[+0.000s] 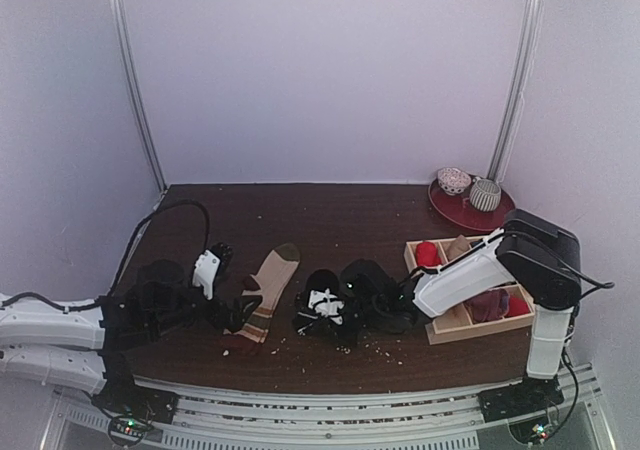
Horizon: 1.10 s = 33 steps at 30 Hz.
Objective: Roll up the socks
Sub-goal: Roll the sock at the center of the board.
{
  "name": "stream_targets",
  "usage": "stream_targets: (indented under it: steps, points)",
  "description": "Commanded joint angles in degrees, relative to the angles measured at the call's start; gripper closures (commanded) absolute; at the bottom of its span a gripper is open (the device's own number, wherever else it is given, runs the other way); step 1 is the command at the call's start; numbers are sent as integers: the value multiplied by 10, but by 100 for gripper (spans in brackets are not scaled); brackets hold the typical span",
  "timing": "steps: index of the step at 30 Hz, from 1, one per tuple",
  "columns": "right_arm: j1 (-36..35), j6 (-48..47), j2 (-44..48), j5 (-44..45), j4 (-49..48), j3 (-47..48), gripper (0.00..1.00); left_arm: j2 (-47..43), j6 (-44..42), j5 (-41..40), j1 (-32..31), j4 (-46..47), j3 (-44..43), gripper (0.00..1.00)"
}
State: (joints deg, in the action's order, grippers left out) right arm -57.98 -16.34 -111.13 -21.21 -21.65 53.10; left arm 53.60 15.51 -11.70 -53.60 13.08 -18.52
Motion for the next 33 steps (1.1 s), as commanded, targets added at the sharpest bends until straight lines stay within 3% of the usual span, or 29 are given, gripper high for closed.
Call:
stream_targets:
  steps: [1,5,9,13,22,29,31,33]
  points:
    - [23,147,-35,-86,5,20,94,-6,-6,44,2,49,14,8]
    - [25,280,-37,-168,-26,9,96,-3,-20,93,0,83,34,15]
    - [27,418,-30,-203,-33,-17,96,6,-33,134,-15,176,83,16]
    - [26,523,-26,-247,-127,-68,96,48,-67,161,-43,234,97,16]
    - [28,532,-51,-230,-77,-67,96,245,-115,194,-82,294,33,20]
    - [30,523,-56,-234,-69,-65,96,313,-166,209,-94,352,10,20]
    - [32,521,-57,-242,-69,-66,96,337,-179,212,-94,345,-6,26]
    - [34,514,-59,-247,-63,-65,96,364,-187,223,-94,332,-26,42]
